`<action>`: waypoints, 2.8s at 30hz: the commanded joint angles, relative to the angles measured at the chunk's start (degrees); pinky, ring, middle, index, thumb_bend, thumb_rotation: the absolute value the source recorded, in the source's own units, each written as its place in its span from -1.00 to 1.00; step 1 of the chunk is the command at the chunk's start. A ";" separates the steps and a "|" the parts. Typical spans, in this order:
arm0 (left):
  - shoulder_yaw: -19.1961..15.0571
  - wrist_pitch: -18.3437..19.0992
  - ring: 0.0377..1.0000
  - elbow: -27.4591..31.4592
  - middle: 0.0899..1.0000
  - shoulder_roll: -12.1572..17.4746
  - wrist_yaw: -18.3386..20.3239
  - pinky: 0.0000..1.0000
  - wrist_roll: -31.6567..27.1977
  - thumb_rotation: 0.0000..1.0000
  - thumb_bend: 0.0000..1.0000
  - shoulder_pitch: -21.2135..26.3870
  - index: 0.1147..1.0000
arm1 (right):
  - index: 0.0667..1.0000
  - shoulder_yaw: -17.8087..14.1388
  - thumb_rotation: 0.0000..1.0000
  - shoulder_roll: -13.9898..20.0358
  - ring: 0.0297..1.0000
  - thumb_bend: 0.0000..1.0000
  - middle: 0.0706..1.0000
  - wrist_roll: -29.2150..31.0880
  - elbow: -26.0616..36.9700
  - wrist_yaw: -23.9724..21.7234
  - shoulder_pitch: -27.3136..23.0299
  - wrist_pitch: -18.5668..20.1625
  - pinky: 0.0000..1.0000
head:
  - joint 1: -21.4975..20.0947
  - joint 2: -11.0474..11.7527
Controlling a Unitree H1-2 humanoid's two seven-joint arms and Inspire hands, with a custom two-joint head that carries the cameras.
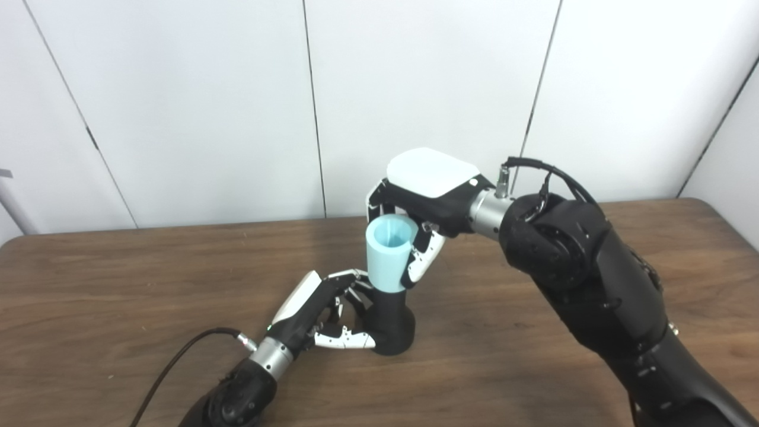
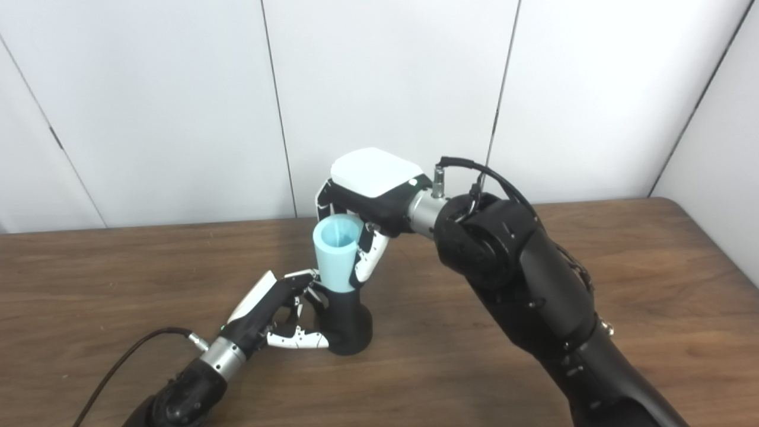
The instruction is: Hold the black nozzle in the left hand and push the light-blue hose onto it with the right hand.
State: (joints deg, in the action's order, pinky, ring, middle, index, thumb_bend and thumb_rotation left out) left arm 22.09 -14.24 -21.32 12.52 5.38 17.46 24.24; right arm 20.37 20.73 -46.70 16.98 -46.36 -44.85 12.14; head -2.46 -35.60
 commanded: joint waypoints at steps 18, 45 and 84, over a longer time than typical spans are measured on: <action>2.37 6.31 -0.07 -2.16 0.15 0.88 5.08 -0.24 2.57 -0.40 0.72 -4.21 0.14 | -0.11 0.66 -1.00 0.25 -0.67 0.06 -0.14 0.97 -0.13 1.28 0.32 0.87 -0.80 | -0.02 -0.05; 2.71 6.60 -0.07 -1.91 0.15 0.72 4.98 -0.23 2.72 -0.40 0.72 -4.06 0.14 | -0.11 1.10 -1.00 -0.49 -0.64 0.06 -0.14 1.10 -0.02 1.67 -0.02 1.08 -0.78 | 0.30 -0.09; 2.97 7.41 0.06 -0.27 0.20 0.65 6.14 -0.05 2.27 -0.32 0.78 -4.13 0.17 | -0.11 1.95 -1.00 -1.54 -0.66 0.06 -0.14 2.38 -1.90 3.04 -1.18 0.87 -0.81 | 0.89 -0.36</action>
State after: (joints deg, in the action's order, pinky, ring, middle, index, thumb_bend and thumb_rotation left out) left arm 22.44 -11.70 -19.20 12.55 6.03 17.78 23.76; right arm 22.10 19.46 -44.30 15.01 -43.50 -44.03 13.19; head -1.58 -35.95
